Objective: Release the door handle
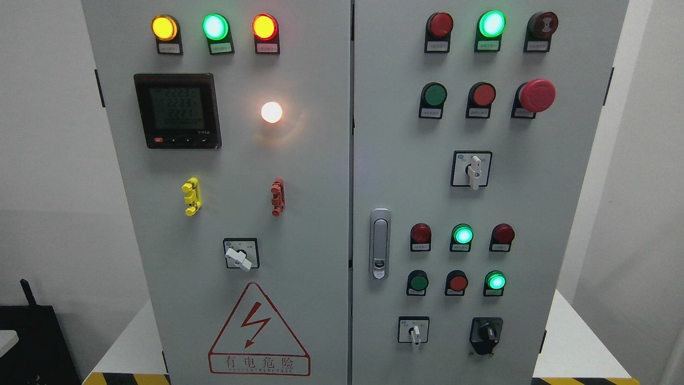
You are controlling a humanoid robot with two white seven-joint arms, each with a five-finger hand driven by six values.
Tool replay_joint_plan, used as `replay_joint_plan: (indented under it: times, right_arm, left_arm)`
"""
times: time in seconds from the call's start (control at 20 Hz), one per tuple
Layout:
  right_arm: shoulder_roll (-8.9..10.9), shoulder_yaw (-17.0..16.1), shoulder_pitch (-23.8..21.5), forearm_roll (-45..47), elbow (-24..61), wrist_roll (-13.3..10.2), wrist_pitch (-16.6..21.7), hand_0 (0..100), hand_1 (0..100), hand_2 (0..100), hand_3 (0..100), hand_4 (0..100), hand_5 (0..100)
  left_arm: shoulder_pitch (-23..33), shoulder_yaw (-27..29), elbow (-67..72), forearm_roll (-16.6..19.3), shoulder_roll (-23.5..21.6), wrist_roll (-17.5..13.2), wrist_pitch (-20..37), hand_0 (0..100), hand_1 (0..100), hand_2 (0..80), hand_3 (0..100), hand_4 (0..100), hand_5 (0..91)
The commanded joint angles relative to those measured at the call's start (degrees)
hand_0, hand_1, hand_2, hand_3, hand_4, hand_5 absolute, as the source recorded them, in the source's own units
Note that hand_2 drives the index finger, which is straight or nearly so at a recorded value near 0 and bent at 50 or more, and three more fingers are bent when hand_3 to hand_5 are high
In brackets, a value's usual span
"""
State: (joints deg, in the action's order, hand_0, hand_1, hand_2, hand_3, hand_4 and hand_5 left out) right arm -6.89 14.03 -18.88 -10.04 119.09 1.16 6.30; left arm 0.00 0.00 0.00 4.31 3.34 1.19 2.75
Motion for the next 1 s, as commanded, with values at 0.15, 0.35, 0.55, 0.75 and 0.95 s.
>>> replay_joint_plan:
  times: [0.15, 0.35, 0.55, 0.75, 0.95]
  right_arm:
    - [-0.05, 0.3, -0.2, -0.1, -0.1, 0.2, -0.2, 41, 0, 0, 0, 0, 0]
    - [-0.05, 0.2, 0.1, -0.2, -0.3, 0.2, -0.2, 41, 0, 0, 0, 0, 0]
    - [-0.05, 0.3, 0.3, -0.7, -0.5, 0.2, 0.2, 41, 0, 0, 0, 0, 0]
    - [-0.05, 0.3, 0.3, -3.7, -0.5, 0.2, 1.2, 41, 0, 0, 2, 3, 6]
    - [-0.05, 0.2, 0.3, -7.1, -0.4, 0.0, 2.8, 40, 0, 0, 13, 23, 22]
  left_arm:
    - [-0.2, 0.1, 0.5, 0.0, 0.0, 0.0, 0.0, 12, 39, 0.0, 0, 0, 0.0]
    - [-0.2, 0.1, 0.5, 0.0, 0.0, 0.0, 0.0, 12, 39, 0.0, 0, 0, 0.0]
    - [-0.2, 0.1, 0.5, 0.0, 0.0, 0.0, 0.0, 12, 39, 0.0, 0, 0, 0.0]
    - [-0.2, 0.1, 0.5, 0.0, 0.0, 0.0, 0.0, 12, 39, 0.0, 0, 0, 0.0]
    - [-0.1, 0.1, 0.5, 0.0, 0.0, 0.0, 0.0, 12, 39, 0.0, 0, 0, 0.0]
